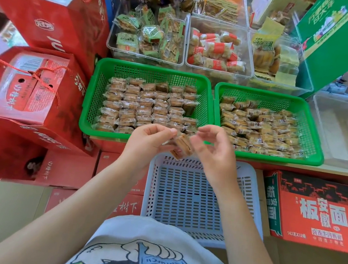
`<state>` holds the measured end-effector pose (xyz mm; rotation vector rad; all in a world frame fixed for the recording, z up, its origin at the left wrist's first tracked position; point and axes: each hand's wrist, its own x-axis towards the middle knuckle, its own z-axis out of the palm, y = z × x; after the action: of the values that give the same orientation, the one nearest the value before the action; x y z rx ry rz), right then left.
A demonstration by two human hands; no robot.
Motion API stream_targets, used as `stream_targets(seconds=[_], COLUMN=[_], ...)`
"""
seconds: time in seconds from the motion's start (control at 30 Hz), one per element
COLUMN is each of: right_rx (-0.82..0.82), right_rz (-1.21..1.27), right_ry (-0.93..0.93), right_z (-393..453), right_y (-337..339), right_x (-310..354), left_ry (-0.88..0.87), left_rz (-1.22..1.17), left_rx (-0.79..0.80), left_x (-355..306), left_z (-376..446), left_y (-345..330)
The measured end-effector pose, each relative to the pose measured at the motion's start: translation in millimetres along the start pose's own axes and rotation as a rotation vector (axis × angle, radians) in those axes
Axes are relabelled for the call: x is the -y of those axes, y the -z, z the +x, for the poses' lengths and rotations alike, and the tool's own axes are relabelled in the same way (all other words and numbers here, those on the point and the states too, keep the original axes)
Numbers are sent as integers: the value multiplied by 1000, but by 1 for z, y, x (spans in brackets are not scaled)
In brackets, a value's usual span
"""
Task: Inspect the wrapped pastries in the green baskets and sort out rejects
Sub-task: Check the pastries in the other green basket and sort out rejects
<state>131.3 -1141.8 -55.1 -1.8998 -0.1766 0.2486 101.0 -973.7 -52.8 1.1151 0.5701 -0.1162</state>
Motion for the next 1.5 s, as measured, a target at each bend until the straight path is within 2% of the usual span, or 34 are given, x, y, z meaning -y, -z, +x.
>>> stream_targets(seconds=[0.07,0.13,0.2,0.4,0.53,0.67,0.8,0.9,0.97,1.03,1.13,1.23,1.33,1.4,1.5], right_rx=[-15,-122,-163,-139,-123,-152,-119,-62,-50,-112,-165,-133,-69,-84,-83], right_rz=[-302,-406,-381,-212,-228,-277,-435,-479,-366,-156,182,220,-29,-146,-134], right_ry=[220,346,364,340,314,96,-214,-465,-685,-885,-1076,-1112,-1019,-942,-780], right_z=[-1,1,3,0,1,4,14,23,29,34,40,43,44,47,52], right_y=[-6,-11,-11,-4,-1,10,17,6,-4,-15,-31,-43,-38,-24,0], right_x=[1,-3,-6,-8,-14,-34,-83,-134,-172,-207,-241,-269,-270,-249,-200], left_ry=[3,5,9,109,167,169,192,281,344,384,399,392,386,353,136], left_rz=[-8,2,7,103,220,318,434,541,578,601,647,670,687,712,785], left_rx=[0,13,34,-6,-20,-150,-134,-128,-123,-118,-112,-121,-118,-100,-115], left_x=[2,3,4,8,18,27,50,78,96,108,117,118,116,113,104], left_z=[0,2,3,10,20,29,40,50,54,56,59,61,65,67,73], left_y=[-2,-2,-1,5,9,15,22,24,23,22,17,11,5,-2,-13])
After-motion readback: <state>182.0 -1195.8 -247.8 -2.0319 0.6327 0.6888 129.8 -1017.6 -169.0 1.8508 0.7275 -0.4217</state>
